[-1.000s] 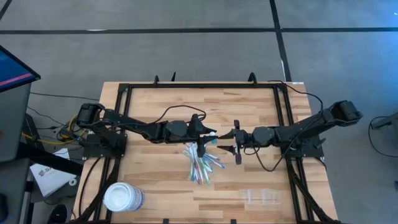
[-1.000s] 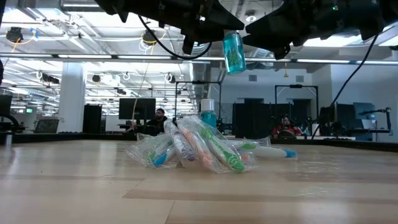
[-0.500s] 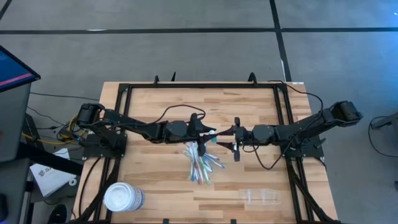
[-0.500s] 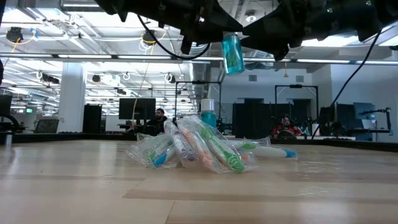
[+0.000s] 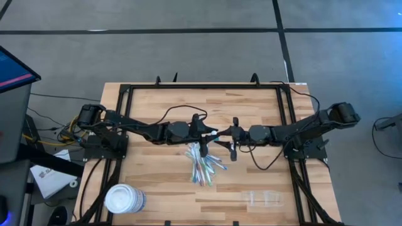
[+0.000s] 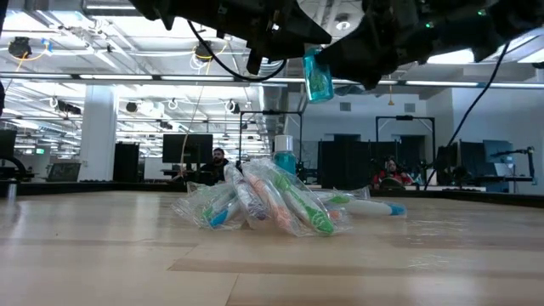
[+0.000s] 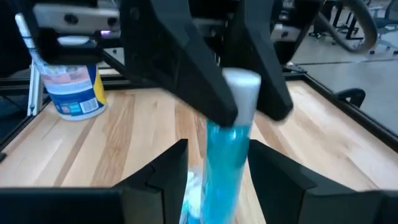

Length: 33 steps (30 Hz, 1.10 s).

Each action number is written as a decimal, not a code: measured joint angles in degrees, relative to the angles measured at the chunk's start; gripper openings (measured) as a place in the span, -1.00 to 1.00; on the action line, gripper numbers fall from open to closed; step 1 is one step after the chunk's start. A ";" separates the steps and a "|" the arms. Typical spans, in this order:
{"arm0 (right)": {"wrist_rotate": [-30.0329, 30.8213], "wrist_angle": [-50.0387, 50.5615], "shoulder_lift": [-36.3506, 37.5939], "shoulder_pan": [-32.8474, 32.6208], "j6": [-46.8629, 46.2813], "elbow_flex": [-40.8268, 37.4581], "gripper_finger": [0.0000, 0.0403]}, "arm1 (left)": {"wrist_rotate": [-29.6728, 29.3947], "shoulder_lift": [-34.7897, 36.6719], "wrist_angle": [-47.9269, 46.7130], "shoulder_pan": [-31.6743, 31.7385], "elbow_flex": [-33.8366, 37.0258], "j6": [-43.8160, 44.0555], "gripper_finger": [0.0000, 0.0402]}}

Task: Pick & Place toothbrushing station
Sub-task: Put the blue mouthwash into the transparent organizer

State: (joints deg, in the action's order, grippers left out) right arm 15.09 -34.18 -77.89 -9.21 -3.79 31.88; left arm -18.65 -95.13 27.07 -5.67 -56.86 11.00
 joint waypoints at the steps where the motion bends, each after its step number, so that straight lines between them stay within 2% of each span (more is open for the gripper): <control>1: 0.01 -0.16 -0.60 0.04 0.48 0.74 -0.21 | 0.00 0.00 0.00 -0.02 0.00 0.00 -0.54; 7: 0.17 -0.04 -2.10 0.02 1.23 2.66 -0.26 | 0.13 0.02 -0.02 -0.04 0.02 0.00 -0.54; 18: 0.37 0.49 -1.99 0.04 1.03 2.66 -0.57 | -0.05 0.04 -0.28 -0.07 0.02 -0.09 -0.54; 24: 0.30 0.51 -1.97 0.02 0.72 2.66 -0.57 | -0.04 0.04 -0.44 -0.07 0.02 -0.20 -0.53; 33: -0.20 0.51 -1.97 -0.01 0.82 2.66 -0.61 | 0.42 0.04 -0.61 -0.07 0.02 -0.13 -0.42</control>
State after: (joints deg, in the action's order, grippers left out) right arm 14.90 -33.67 -79.85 -9.22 -2.98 34.54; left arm -18.24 -95.09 26.46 -5.74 -56.84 10.88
